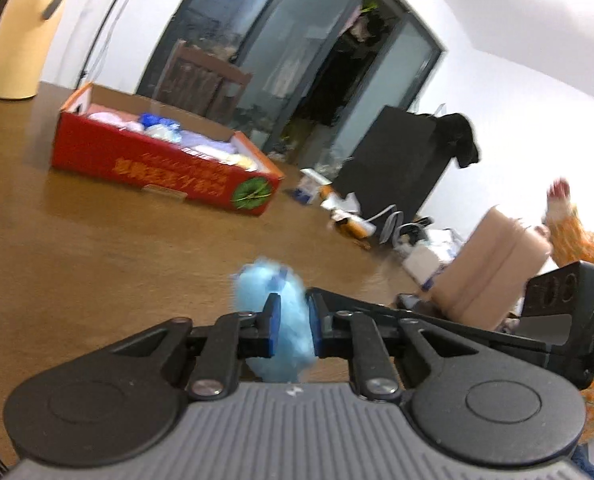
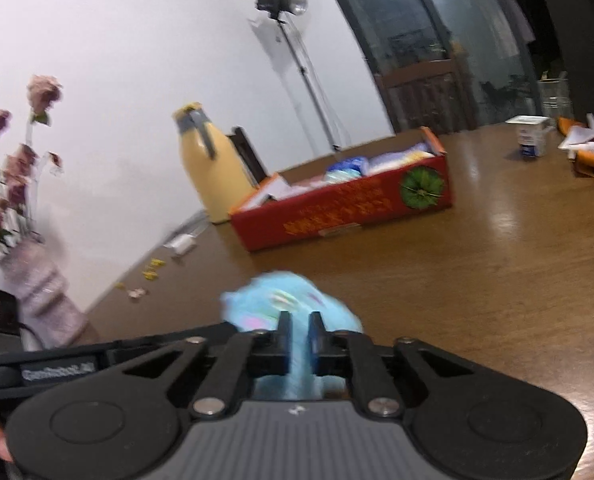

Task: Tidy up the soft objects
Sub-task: 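Grasp the light-blue fuzzy plush with both grippers and lift it, then carry the light-blue plush into the box and open both grippers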

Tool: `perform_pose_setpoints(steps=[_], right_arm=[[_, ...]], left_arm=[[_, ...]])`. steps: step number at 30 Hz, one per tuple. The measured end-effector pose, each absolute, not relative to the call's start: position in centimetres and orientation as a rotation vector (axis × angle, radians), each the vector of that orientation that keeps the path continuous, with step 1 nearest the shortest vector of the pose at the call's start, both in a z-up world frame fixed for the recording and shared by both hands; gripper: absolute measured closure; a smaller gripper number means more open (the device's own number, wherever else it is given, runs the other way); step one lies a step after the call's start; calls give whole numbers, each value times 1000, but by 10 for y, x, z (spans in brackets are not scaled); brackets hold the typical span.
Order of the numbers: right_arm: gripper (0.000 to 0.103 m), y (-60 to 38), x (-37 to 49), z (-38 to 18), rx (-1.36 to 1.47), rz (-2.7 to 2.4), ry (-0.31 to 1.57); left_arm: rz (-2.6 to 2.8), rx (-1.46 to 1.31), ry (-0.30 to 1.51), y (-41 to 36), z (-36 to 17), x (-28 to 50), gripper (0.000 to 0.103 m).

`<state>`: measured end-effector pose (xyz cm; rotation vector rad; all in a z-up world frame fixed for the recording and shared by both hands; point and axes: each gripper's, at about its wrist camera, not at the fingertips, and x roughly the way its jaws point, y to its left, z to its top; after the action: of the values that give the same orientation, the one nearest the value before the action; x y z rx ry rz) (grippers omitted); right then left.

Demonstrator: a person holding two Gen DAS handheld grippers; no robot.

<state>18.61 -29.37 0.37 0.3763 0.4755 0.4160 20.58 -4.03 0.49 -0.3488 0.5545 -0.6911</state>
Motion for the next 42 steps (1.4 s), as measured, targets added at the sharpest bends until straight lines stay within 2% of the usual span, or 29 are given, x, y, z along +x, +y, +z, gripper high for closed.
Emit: perform_pose_setpoints(steps=[6,8,10,13,15,23,25,29,35,42], right_arm=[[91,-292,198,-1,337,342,468],[83,-301,202,-5,355,314,479],[63,-306,205,-8,365,317,505],[53,-301,202,-9,341,374,514],[48,-294,202,-13,328,425,522],[48,-285,220,-32,365,424,581],[59,-288,224,-35,386,448,593],[63,-284,232,-30,383,451,587],[62,-286,264,12,332,431,462],[63,-301,361,64,265,362,325]], left_arm=[[-597,-314,587,-46,-8,224,86],[-574,-335,615,-40,-17,226,83],[-573,-359,611,-31,-19,222,68],[-569,-334,574,-19,-15,207,53],[-570,-339,575,-14,-16,204,52],[-598,-365,650,-18,-33,223,54],[-596,-376,662,-19,-37,228,61],[-608,-367,631,-17,-36,235,64],[-652,-347,516,-21,6,286,64],[-682,-248,418,-54,62,397,65]])
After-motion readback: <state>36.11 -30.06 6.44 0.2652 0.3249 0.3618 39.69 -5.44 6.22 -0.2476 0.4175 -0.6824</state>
